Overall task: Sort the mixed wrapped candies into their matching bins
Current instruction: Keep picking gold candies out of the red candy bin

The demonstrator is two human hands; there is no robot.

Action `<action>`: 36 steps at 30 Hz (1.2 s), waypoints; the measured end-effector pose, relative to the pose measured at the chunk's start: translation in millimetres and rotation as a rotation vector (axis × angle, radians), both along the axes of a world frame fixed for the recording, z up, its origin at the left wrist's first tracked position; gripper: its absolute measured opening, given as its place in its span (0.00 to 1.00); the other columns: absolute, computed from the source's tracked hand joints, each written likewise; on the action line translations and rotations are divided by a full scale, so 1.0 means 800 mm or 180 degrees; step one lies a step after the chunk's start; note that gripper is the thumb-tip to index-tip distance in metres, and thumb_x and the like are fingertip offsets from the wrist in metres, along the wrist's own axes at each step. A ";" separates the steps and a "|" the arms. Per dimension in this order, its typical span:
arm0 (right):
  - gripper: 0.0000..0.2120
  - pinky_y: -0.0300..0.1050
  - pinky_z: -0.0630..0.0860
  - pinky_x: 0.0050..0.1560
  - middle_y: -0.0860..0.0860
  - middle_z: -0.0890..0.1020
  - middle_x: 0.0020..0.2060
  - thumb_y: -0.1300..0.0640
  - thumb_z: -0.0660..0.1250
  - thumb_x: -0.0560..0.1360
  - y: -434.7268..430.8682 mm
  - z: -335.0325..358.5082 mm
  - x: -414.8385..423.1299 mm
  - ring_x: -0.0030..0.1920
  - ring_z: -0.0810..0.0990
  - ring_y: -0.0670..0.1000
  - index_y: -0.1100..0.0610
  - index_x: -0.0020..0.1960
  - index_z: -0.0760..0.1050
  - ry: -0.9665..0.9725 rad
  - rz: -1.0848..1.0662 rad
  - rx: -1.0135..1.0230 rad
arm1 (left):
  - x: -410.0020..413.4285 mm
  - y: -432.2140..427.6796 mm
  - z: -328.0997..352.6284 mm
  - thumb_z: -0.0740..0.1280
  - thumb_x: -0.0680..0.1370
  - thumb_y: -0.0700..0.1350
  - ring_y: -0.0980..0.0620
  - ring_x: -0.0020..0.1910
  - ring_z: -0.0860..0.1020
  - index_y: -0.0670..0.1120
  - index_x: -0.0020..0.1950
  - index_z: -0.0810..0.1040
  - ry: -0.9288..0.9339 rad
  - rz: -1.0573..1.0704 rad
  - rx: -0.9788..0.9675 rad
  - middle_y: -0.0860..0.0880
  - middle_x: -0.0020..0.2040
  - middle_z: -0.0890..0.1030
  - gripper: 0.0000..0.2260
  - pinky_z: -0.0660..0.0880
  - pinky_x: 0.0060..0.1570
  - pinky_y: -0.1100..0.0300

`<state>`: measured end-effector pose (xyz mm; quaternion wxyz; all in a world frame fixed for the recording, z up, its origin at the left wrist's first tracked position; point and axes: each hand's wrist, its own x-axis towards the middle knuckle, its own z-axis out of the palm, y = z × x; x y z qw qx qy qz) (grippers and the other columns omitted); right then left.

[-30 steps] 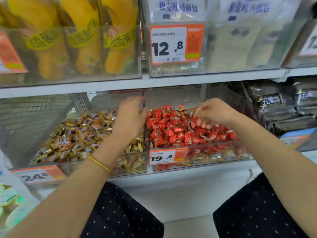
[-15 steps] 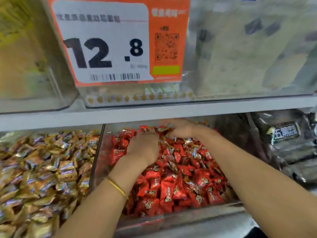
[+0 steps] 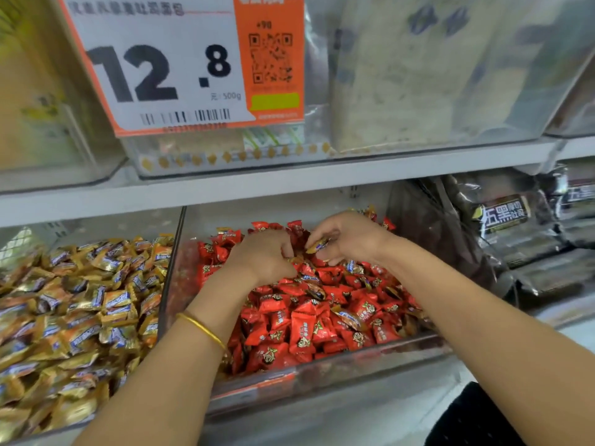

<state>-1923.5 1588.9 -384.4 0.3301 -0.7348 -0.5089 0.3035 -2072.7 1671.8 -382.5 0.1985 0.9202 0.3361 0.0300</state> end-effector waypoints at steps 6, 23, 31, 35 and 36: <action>0.11 0.39 0.82 0.41 0.55 0.81 0.50 0.69 0.68 0.73 -0.033 0.008 0.007 0.46 0.81 0.49 0.62 0.54 0.78 0.1689 -0.0929 0.0555 | -0.003 -0.002 0.002 0.68 0.75 0.43 0.51 0.37 0.70 0.41 0.40 0.74 -0.0874 0.0319 -0.0513 0.44 0.39 0.72 0.07 0.64 0.34 0.61; 0.11 0.42 0.76 0.51 0.49 0.83 0.46 0.50 0.69 0.73 0.016 -0.028 -0.008 0.48 0.79 0.49 0.57 0.49 0.82 -0.0963 -0.0183 -0.0341 | 0.031 0.019 -0.028 0.65 0.77 0.42 0.44 0.55 0.75 0.48 0.54 0.80 0.0058 -0.0113 0.0623 0.44 0.57 0.71 0.08 0.72 0.57 0.54; 0.02 0.52 0.76 0.57 0.48 0.83 0.50 0.54 0.71 0.72 0.019 -0.030 -0.006 0.53 0.79 0.52 0.48 0.41 0.80 -0.1292 -0.0173 -0.0515 | 0.032 0.029 -0.039 0.62 0.77 0.38 0.44 0.66 0.68 0.52 0.62 0.77 0.0211 -0.0245 0.0643 0.48 0.64 0.75 0.16 0.68 0.64 0.51; 0.12 0.48 0.77 0.52 0.50 0.84 0.44 0.60 0.71 0.71 0.011 -0.025 -0.002 0.48 0.81 0.50 0.49 0.32 0.77 -0.0675 -0.0517 -0.0176 | 0.033 0.031 -0.040 0.62 0.78 0.39 0.45 0.65 0.68 0.50 0.60 0.78 0.0213 -0.0300 0.0718 0.48 0.62 0.75 0.14 0.67 0.64 0.52; 0.10 0.44 0.77 0.48 0.50 0.83 0.43 0.61 0.71 0.72 0.007 -0.023 0.000 0.44 0.80 0.47 0.51 0.33 0.77 -0.0360 -0.0623 0.0013 | 0.033 0.032 -0.041 0.63 0.78 0.41 0.45 0.64 0.69 0.50 0.58 0.79 0.0140 -0.0290 0.0713 0.48 0.61 0.76 0.11 0.68 0.63 0.52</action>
